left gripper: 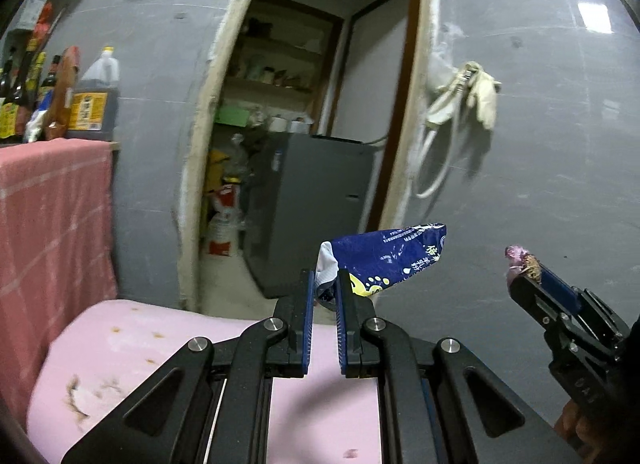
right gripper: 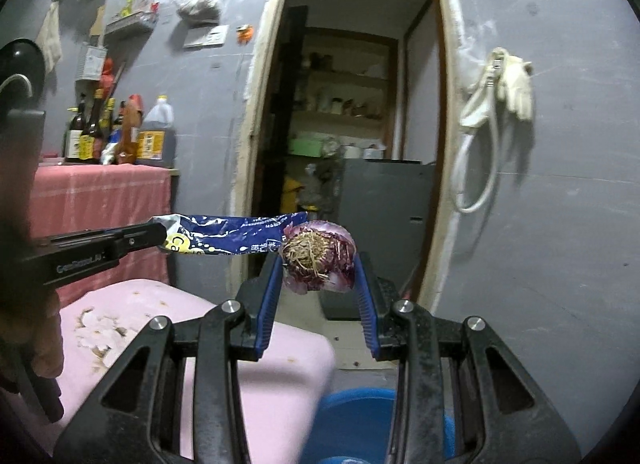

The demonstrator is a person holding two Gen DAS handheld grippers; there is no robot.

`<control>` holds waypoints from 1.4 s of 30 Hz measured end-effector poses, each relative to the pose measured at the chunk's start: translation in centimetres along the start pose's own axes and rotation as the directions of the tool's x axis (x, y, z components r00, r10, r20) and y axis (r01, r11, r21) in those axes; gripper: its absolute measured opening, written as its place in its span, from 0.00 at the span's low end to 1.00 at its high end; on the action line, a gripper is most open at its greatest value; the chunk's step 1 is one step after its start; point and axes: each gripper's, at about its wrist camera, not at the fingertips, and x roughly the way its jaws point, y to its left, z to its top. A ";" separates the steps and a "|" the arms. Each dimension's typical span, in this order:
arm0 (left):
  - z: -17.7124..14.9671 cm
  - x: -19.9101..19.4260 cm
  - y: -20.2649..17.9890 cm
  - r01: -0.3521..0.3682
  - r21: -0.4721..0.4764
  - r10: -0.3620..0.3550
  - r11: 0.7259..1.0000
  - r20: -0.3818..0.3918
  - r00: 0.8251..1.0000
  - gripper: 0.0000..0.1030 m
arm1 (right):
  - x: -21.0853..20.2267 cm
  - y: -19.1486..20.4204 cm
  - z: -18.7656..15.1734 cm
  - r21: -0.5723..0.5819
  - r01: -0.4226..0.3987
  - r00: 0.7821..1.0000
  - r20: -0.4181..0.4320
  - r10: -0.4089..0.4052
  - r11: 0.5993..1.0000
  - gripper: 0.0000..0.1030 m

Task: Collect trash
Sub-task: 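Lift both held pieces and carry them over the blue bucket, then open both grippers to drop the onion skin and wrapper into the bucket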

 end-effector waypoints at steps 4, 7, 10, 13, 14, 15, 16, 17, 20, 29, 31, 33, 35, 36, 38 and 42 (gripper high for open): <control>-0.5 1.0 -2.8 0.040 0.013 -0.040 0.999 -0.023 0.999 0.08 | -1.0 -2.2 -0.9 0.021 0.048 0.999 -0.010 -0.048 0.999 0.35; -1.5 2.0 -4.6 0.066 0.020 -0.065 0.998 -0.055 0.996 0.08 | -1.7 -4.0 -1.7 0.035 0.077 0.997 -0.024 -0.076 0.996 0.35; -2.5 3.3 -6.1 0.083 0.028 -0.080 0.996 -0.101 0.992 0.08 | -1.9 -5.5 -2.9 0.049 0.104 0.994 -0.049 -0.101 0.993 0.35; -3.7 4.9 -7.6 0.103 0.040 -0.095 0.994 -0.165 0.982 0.08 | -1.5 -6.7 -4.3 0.076 0.122 0.990 -0.087 -0.115 0.990 0.35; -4.1 5.5 -8.0 0.107 0.046 -0.097 0.993 -0.188 0.977 0.08 | -1.3 -7.0 -4.7 0.085 0.127 0.988 -0.099 -0.118 0.988 0.35; -4.5 6.1 -8.4 0.109 0.051 -0.096 0.993 -0.211 0.973 0.08 | -1.2 -7.3 -5.3 0.096 0.131 0.986 -0.113 -0.120 0.987 0.35; -4.9 6.6 -8.6 0.109 0.051 -0.095 0.993 -0.229 0.969 0.08 | -1.1 -7.6 -5.9 0.107 0.134 0.985 -0.126 -0.121 0.985 0.35; -5.3 7.2 -8.8 0.110 0.049 -0.094 0.993 -0.253 0.963 0.08 | -0.8 -7.7 -6.3 0.113 0.137 0.983 -0.139 -0.121 0.984 0.35; -6.7 8.8 -9.1 0.107 0.033 -0.091 0.994 -0.320 0.943 0.08 | 0.1 -8.1 -7.7 0.129 0.142 0.975 -0.191 -0.116 0.981 0.35; -10.7 12.8 -10.1 0.102 0.014 -0.083 0.995 -0.483 0.872 0.08 | 2.2 -9.7 -11.9 0.214 0.150 0.944 -0.321 -0.076 0.965 0.35; -11.4 13.5 -10.5 0.103 0.014 -0.082 0.995 -0.515 0.853 0.08 | 2.6 -9.9 -12.8 0.225 0.155 0.935 -0.348 -0.070 0.962 0.36; -12.1 14.1 -10.7 0.107 0.019 -0.080 0.994 -0.540 0.838 0.08 | 3.0 -10.0 -13.5 0.229 0.162 0.926 -0.372 -0.068 0.960 0.36; -12.5 14.6 -10.6 0.107 0.019 -0.079 0.994 -0.552 0.830 0.08 | 3.4 -10.1 -14.1 0.238 0.163 0.919 -0.390 -0.059 0.958 0.36; -12.8 14.8 -10.6 0.107 0.015 -0.080 0.994 -0.558 0.826 0.08 | 3.6 -10.2 -14.5 0.246 0.162 0.914 -0.402 -0.052 0.956 0.36; -13.2 15.2 -10.6 0.108 0.015 -0.080 0.994 -0.574 0.815 0.09 | 4.0 -10.3 -14.9 0.258 0.161 0.907 -0.419 -0.039 0.953 0.37; -14.3 16.1 -10.5 0.110 0.014 -0.079 0.994 -0.606 0.791 0.09 | 4.3 -10.5 -15.7 0.285 0.158 0.899 -0.437 -0.018 0.945 0.38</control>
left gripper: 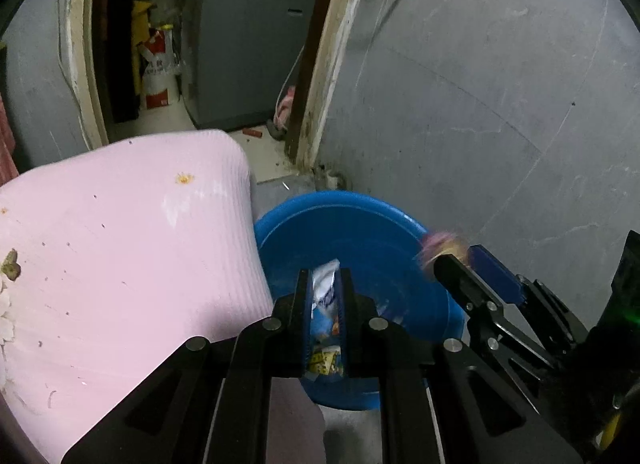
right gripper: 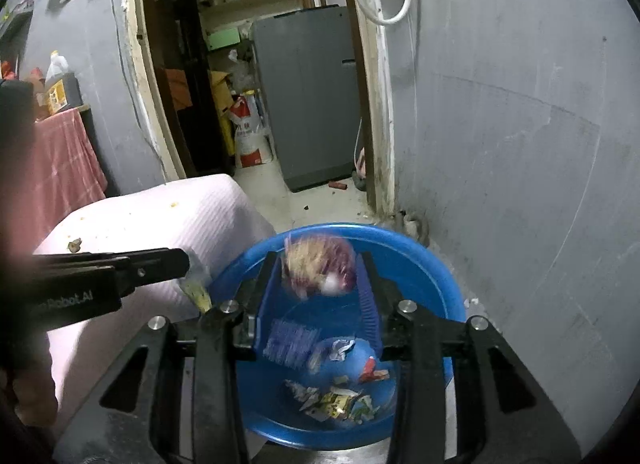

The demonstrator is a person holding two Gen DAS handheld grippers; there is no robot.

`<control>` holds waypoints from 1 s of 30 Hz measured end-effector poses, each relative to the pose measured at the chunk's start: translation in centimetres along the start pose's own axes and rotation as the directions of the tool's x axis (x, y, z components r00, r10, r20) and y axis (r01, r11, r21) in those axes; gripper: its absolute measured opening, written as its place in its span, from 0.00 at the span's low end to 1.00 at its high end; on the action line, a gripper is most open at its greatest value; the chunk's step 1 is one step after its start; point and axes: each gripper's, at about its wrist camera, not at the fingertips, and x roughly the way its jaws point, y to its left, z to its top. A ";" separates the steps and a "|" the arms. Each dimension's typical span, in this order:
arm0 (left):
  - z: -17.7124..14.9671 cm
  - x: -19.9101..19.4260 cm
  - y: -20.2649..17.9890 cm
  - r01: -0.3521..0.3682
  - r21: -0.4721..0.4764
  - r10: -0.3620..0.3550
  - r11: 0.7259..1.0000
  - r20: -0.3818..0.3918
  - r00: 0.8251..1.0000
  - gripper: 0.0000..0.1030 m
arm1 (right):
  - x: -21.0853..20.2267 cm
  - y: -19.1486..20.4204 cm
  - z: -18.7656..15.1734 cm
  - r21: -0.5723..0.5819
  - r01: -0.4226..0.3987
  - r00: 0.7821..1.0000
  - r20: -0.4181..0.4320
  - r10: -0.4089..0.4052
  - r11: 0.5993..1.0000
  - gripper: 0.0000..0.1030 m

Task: Collect trash
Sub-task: 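Open both grippers to drop the onion skin and wrapper into the bucket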

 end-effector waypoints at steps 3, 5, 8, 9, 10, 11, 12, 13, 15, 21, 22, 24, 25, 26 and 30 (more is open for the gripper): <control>-0.5 0.3 0.3 0.011 -0.011 -0.011 1.000 -0.010 1.000 0.15 | 0.1 0.0 0.0 0.005 0.002 1.000 -0.006 -0.002 1.000 0.38; -0.5 -0.1 0.6 0.022 -0.018 -0.022 1.000 0.000 1.000 0.18 | 0.0 -0.2 0.0 0.011 0.000 1.000 -0.004 0.000 1.000 0.39; -0.5 -1.0 1.0 0.037 -0.025 -0.036 0.999 0.037 0.999 0.25 | -0.5 -0.1 0.2 0.014 0.002 1.000 0.012 -0.002 1.000 0.42; -0.5 -1.5 1.1 0.039 -0.026 -0.038 0.999 0.050 0.998 0.26 | -0.9 -0.1 0.3 0.014 0.003 1.000 0.023 -0.003 1.000 0.44; -0.5 -2.0 1.3 0.043 -0.028 -0.041 0.999 0.067 0.997 0.28 | -1.0 0.0 0.5 0.012 0.004 0.999 0.033 -0.005 1.000 0.46; -0.4 -2.6 1.5 0.046 -0.030 -0.043 0.999 0.086 0.995 0.30 | -1.3 0.1 0.6 0.011 0.005 0.999 0.042 -0.006 1.000 0.47; -0.3 -3.0 1.7 0.045 -0.032 -0.042 0.998 0.100 0.994 0.31 | -1.7 0.2 0.8 0.010 0.006 0.998 0.057 -0.006 1.000 0.49; -0.2 -3.6 2.0 0.044 -0.035 -0.039 0.998 0.118 0.992 0.35 | -2.0 0.4 1.1 0.008 0.006 0.998 0.070 -0.007 1.000 0.52; -0.1 -4.8 2.6 0.041 -0.042 -0.034 0.998 0.153 0.988 0.42 | -2.8 0.8 1.6 0.003 0.008 0.995 0.099 -0.008 1.000 0.57; 0.3 -9.3 4.8 -0.011 -0.044 0.023 0.999 0.292 0.956 0.81 | -5.1 2.5 3.2 -0.025 0.017 0.983 0.182 -0.012 1.000 0.84; 0.5 -10.0 5.1 -0.024 -0.048 0.038 0.999 0.314 0.949 0.88 | -5.5 2.9 3.5 -0.030 0.015 0.980 0.197 -0.009 0.999 0.88; 0.4 -11.9 6.1 -0.052 -0.063 0.072 0.997 0.375 0.924 0.92 | -6.3 3.6 4.0 -0.038 0.008 0.974 0.226 0.001 0.999 0.95; 0.5 -12.5 6.4 -0.057 -0.068 0.079 0.996 0.390 0.917 0.92 | -6.6 4.0 4.2 -0.042 0.001 0.971 0.239 0.009 0.999 0.99; 0.4 -13.4 6.9 -0.064 -0.074 0.089 0.995 0.410 0.908 0.93 | -6.9 4.3 4.4 -0.044 -0.008 0.968 0.252 0.019 0.999 1.00; -0.1 -16.4 8.9 -0.101 -0.099 0.136 0.990 0.472 0.871 0.97 | -8.1 6.1 5.2 -0.060 -0.039 0.952 0.302 0.056 0.997 1.00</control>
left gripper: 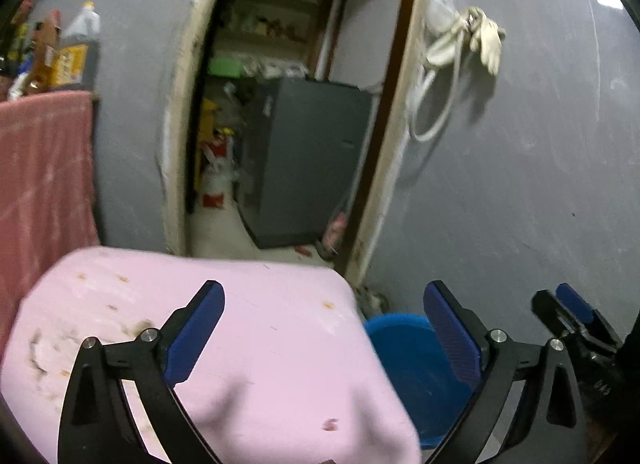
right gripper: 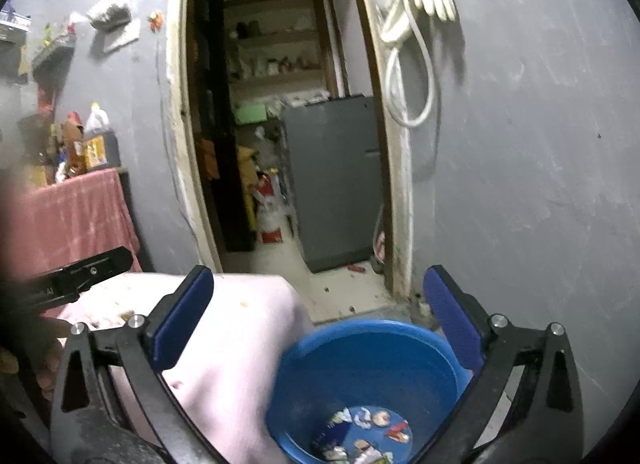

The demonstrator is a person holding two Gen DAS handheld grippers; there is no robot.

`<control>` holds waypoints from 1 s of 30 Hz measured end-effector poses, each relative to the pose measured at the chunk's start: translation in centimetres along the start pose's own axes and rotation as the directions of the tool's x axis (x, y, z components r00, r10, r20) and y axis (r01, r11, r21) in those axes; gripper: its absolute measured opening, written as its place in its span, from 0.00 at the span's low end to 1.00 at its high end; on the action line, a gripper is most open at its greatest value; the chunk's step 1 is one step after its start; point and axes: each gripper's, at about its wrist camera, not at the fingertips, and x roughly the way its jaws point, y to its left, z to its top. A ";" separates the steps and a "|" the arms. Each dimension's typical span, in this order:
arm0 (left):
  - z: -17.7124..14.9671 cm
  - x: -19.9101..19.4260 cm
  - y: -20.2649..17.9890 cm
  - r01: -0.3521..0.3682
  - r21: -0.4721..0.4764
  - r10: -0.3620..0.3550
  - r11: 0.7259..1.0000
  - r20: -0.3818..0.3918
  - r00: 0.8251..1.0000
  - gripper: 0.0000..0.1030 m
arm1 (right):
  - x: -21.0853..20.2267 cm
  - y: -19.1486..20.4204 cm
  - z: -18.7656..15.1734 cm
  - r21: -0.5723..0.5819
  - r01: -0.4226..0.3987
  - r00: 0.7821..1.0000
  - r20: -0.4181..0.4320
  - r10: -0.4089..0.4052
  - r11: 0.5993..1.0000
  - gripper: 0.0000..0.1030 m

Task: Collect trash
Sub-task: 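Open both grippers to drop the onion skin and wrapper into the bucket, then move both tools back over the table toward the remaining scraps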

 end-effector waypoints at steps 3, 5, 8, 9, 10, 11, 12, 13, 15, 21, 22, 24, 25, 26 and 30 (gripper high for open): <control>0.6 -1.7 1.5 -0.031 -0.003 0.031 1.000 0.043 0.999 0.98 | -0.5 1.4 0.8 -0.011 -0.025 0.999 0.035 0.025 1.000 1.00; 0.8 -2.8 2.6 -0.052 -0.008 0.052 0.999 0.062 0.997 0.98 | -0.7 2.5 1.2 -0.022 -0.044 0.998 0.053 0.045 0.999 1.00; 0.7 -4.1 4.2 -0.086 -0.015 0.087 0.996 0.081 0.993 0.98 | -0.5 4.3 1.8 -0.041 -0.075 0.994 0.071 0.078 0.996 1.00; 0.6 -4.5 4.7 -0.101 -0.018 0.102 0.995 0.086 0.991 0.98 | -0.5 4.9 1.8 -0.046 -0.084 0.993 0.074 0.087 0.995 1.00; 0.4 -4.9 5.1 -0.110 -0.021 0.111 0.994 0.089 0.990 0.98 | -0.4 5.7 2.0 -0.054 -0.098 0.992 0.077 0.102 0.994 1.00; 0.3 -5.3 5.7 -0.122 -0.027 0.124 0.992 0.091 0.988 0.98 | -0.3 6.3 2.0 -0.059 -0.108 0.991 0.077 0.113 0.992 1.00; 0.3 -5.6 6.5 -0.136 -0.033 0.138 0.990 0.093 0.986 0.98 | 0.0 7.0 2.0 -0.066 -0.120 0.989 0.075 0.125 0.991 1.00; 0.2 -5.8 7.0 -0.148 -0.038 0.151 0.988 0.094 0.984 0.98 | 0.3 7.5 2.0 -0.072 -0.129 0.988 0.072 0.134 0.989 1.00; 0.1 -6.0 8.3 -0.180 -0.048 0.184 0.982 0.092 0.979 0.98 | 1.1 9.0 1.9 -0.087 -0.158 0.985 0.053 0.163 0.984 1.00; -1.0 -6.4 11.8 -0.249 -0.072 0.254 0.966 0.068 0.965 0.98 | 3.9 12.2 1.1 -0.092 -0.224 0.975 -0.020 0.223 0.970 1.00; -1.2 -6.3 12.3 -0.264 -0.075 0.269 0.962 0.058 0.961 0.98 | 4.3 12.5 0.9 -0.092 -0.230 0.973 -0.033 0.228 0.969 1.00; -1.5 -6.0 13.3 -0.278 -0.080 0.281 0.957 0.038 0.959 0.98 | 5.3 13.2 0.4 -0.094 -0.246 0.968 -0.067 0.240 0.965 1.00; -1.7 -5.8 13.8 -0.285 -0.082 0.288 0.955 0.027 0.957 0.98 | 5.7 13.5 0.1 -0.095 -0.251 0.966 -0.085 0.243 0.963 1.00; -1.9 -5.6 14.2 -0.292 -0.083 0.294 0.953 0.013 0.956 0.98 | 6.2 13.8 -0.2 -0.097 -0.257 0.964 -0.102 0.248 0.961 1.00; -3.0 -4.5 16.0 -0.323 -0.093 0.320 0.942 -0.046 0.946 0.98 | 8.2 15.1 -1.6 -0.120 -0.282 0.948 -0.191 0.256 0.952 1.00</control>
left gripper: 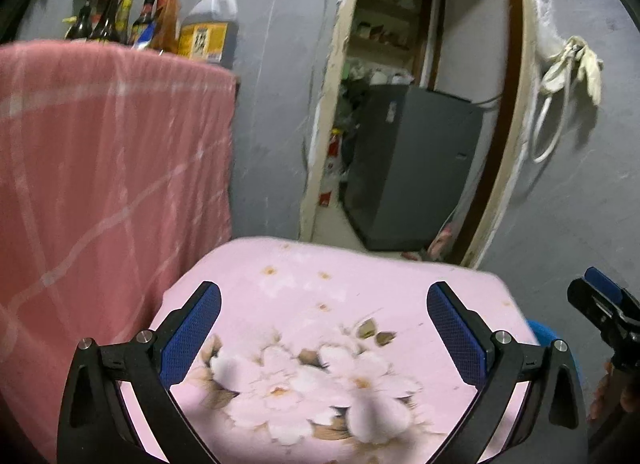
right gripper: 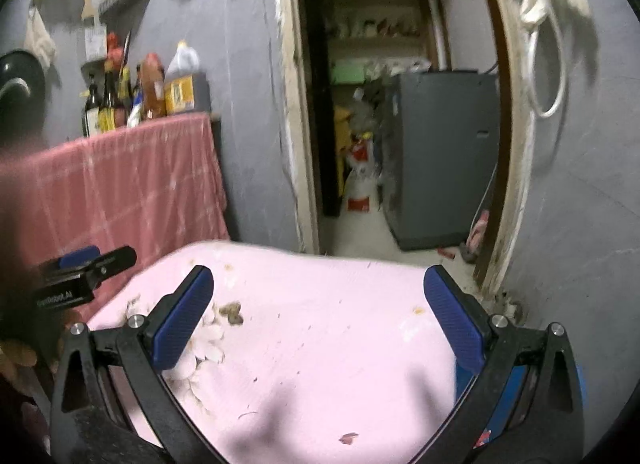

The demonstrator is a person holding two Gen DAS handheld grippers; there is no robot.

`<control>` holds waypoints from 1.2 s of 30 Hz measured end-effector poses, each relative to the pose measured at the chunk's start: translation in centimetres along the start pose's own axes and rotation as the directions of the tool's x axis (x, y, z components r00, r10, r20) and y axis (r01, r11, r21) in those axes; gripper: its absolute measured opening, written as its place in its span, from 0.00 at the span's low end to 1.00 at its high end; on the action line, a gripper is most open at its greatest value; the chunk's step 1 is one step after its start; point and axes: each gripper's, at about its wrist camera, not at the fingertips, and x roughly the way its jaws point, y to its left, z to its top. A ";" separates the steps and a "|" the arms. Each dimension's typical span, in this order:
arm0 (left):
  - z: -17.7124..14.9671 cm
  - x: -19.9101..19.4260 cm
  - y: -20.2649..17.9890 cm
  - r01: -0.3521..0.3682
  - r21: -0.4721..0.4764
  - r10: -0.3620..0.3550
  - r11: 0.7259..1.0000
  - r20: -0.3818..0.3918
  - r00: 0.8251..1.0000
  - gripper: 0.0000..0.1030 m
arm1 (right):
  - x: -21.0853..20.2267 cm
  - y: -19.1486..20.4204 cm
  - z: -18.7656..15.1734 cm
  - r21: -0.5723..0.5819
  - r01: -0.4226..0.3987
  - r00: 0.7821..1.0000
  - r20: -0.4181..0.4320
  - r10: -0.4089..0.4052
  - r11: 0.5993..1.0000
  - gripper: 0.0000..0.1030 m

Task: Collect trash
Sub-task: 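Move both tools back over the table toward the remaining scraps, then grasp a tan scrap with the right gripper while the left gripper grasps another tan scrap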

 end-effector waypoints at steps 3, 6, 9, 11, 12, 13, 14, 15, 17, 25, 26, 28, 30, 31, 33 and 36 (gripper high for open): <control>-0.3 1.0 1.0 -0.024 -0.006 0.024 1.000 -0.031 0.999 0.98 | 1.8 0.8 -0.5 -0.025 -0.013 0.998 -0.060 0.011 1.000 1.00; -0.7 1.8 1.7 -0.047 -0.009 0.046 0.999 -0.051 0.998 0.98 | 3.7 1.7 -1.1 -0.052 -0.030 0.993 -0.119 0.023 0.998 1.00; -0.9 2.7 2.2 -0.072 0.006 0.073 0.997 -0.077 0.994 0.98 | 5.6 2.6 -1.7 -0.076 -0.051 0.983 -0.181 0.036 0.996 1.00; -1.1 3.3 2.6 -0.085 0.022 0.087 0.996 -0.094 0.992 0.98 | 6.6 3.2 -2.0 -0.090 -0.063 0.975 -0.217 0.042 0.994 1.00; -1.1 3.6 2.8 -0.091 0.029 0.093 0.995 -0.104 0.990 0.98 | 7.1 3.4 -2.1 -0.100 -0.066 0.971 -0.234 0.041 0.993 0.99; -1.1 3.9 2.9 -0.092 0.035 0.096 0.995 -0.113 0.989 0.98 | 7.9 3.9 -2.3 -0.119 -0.067 0.965 -0.259 0.034 0.991 0.99; -1.2 4.3 3.1 -0.095 0.042 0.099 0.995 -0.125 0.987 0.98 | 8.3 4.1 -2.4 -0.132 -0.067 0.962 -0.273 0.028 0.989 0.99; -1.2 4.6 3.4 -0.098 0.046 0.103 0.994 -0.136 0.985 0.98 | 8.9 4.4 -2.5 -0.145 -0.069 0.956 -0.294 0.024 0.987 0.98; -1.3 5.2 3.8 -0.104 0.055 0.111 0.993 -0.156 0.982 0.98 | 9.9 4.8 -2.7 -0.151 -0.089 0.942 -0.332 0.034 0.984 0.93; -1.9 6.4 4.7 -0.111 0.080 0.126 0.991 -0.210 0.970 0.98 | 13.8 6.0 -3.4 -0.134 -0.179 0.874 -0.476 0.095 0.975 0.67; -1.9 6.5 4.9 -0.109 0.077 0.124 0.991 -0.218 0.968 0.98 | 14.2 6.2 -3.4 -0.130 -0.190 0.866 -0.489 0.103 0.973 0.65; -1.8 6.8 5.1 -0.105 0.069 0.118 0.992 -0.229 0.966 0.98 | 14.7 6.5 -3.6 -0.129 -0.206 0.854 -0.507 0.114 0.970 0.55; -1.9 6.8 5.1 -0.100 0.070 0.114 0.992 -0.235 0.965 0.98 | 14.8 6.6 -3.6 -0.126 -0.214 0.851 -0.510 0.122 0.969 0.46; -1.9 6.9 5.1 -0.098 0.073 0.113 0.993 -0.237 0.965 0.98 | 14.8 6.5 -3.5 -0.123 -0.217 0.850 -0.512 0.125 0.968 0.41; -1.9 6.8 4.9 -0.095 0.086 0.113 0.992 -0.237 0.965 0.98 | 14.7 6.4 -3.5 -0.113 -0.231 0.846 -0.514 0.142 0.966 0.37; -1.9 7.0 4.5 -0.085 0.100 0.107 0.991 -0.243 0.964 0.98 | 14.7 6.1 -3.4 -0.101 -0.251 0.840 -0.516 0.165 0.963 0.26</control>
